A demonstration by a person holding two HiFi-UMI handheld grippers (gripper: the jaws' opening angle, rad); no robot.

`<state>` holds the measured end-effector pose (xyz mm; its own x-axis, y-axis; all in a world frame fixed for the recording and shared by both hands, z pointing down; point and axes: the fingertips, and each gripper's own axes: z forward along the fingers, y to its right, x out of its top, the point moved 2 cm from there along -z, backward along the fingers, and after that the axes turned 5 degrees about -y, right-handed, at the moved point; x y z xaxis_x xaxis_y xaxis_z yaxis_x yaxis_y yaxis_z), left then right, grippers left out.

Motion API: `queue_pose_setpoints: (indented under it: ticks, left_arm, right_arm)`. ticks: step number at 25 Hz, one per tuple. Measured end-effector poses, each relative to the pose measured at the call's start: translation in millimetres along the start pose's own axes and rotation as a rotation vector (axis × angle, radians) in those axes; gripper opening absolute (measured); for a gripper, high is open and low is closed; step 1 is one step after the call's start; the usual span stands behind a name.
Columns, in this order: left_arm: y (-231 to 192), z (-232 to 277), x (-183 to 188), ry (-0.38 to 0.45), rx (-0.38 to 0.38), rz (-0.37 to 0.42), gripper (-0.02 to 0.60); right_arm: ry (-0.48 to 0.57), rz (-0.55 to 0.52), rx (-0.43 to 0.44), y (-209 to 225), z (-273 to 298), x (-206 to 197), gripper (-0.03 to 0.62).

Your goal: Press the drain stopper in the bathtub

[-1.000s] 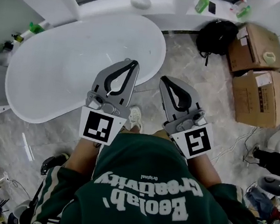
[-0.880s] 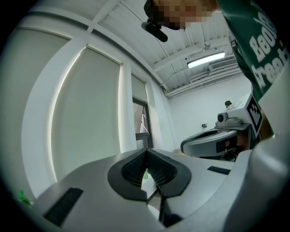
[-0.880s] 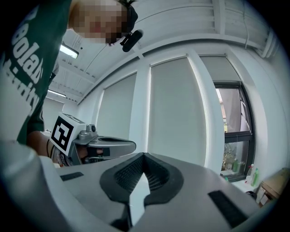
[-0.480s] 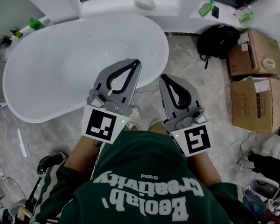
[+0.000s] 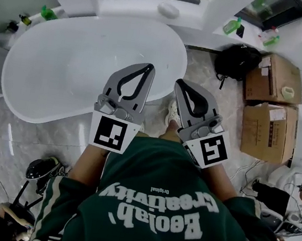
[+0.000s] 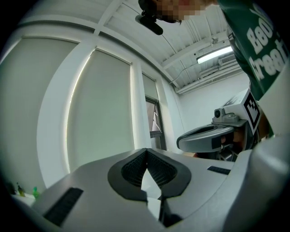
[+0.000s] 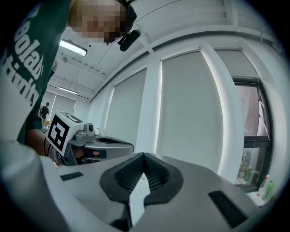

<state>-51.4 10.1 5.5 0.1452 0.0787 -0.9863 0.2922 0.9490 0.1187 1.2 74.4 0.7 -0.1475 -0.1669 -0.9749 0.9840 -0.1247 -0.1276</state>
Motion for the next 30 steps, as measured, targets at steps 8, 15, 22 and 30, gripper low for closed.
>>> queue_pose_setpoints:
  ticks: [8, 15, 22, 30]
  left_arm:
    - [-19.7, 12.8, -11.2, -0.01, 0.127, 0.011, 0.008]
    - [-37.8, 51.4, -19.1, -0.084, 0.315, -0.014, 0.008]
    - [-40.2, 115.4, -15.1, -0.112, 0.447, -0.129, 0.008]
    - [-37.2, 149.2, -2.6, -0.147, 0.52, -0.079, 0.008]
  right_arm:
    - [0.035, -0.063, 0.129, 1.2, 37.6, -2.0, 0.009]
    - [0.07, -0.057, 0.278, 55.2, 69.3, -10.4, 0.009]
    - [0.065, -0.019, 0.466, 105.4, 98.5, -16.4, 0.009]
    - [0.056, -0.01, 0.573, 131.6, 107.8, -23.5, 0.009]
